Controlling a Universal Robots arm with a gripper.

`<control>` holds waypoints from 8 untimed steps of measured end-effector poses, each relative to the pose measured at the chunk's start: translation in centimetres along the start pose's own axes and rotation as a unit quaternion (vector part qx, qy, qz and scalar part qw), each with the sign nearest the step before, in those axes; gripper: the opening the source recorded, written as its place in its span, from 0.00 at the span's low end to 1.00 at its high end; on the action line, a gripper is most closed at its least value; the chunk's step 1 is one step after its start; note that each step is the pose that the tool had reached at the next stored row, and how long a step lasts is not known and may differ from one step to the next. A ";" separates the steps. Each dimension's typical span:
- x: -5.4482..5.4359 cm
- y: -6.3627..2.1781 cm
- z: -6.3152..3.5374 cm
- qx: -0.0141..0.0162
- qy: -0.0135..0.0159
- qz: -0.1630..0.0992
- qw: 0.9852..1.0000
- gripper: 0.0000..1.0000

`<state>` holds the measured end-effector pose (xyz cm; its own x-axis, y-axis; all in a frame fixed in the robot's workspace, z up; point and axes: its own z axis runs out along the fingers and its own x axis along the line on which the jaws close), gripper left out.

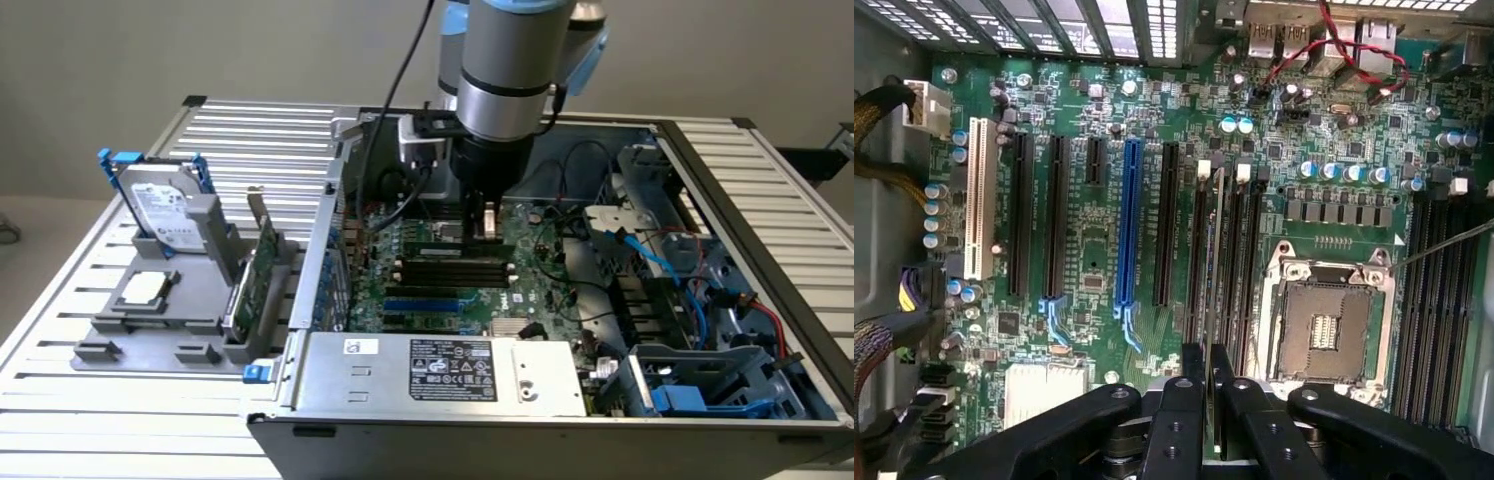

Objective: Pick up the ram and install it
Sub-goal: 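Insert the ram into the slot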

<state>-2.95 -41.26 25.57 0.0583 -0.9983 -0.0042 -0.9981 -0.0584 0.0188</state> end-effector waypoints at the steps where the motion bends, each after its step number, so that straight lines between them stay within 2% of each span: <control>1: 0.0 0.00 0.18 0.000 0.000 0.000 1.000 0.14; 8: 0.0 -0.02 1.46 0.000 0.000 0.000 1.000 0.14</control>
<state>-2.96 -41.25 24.11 0.0582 -0.9983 -0.0036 -0.9981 -0.0583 0.0188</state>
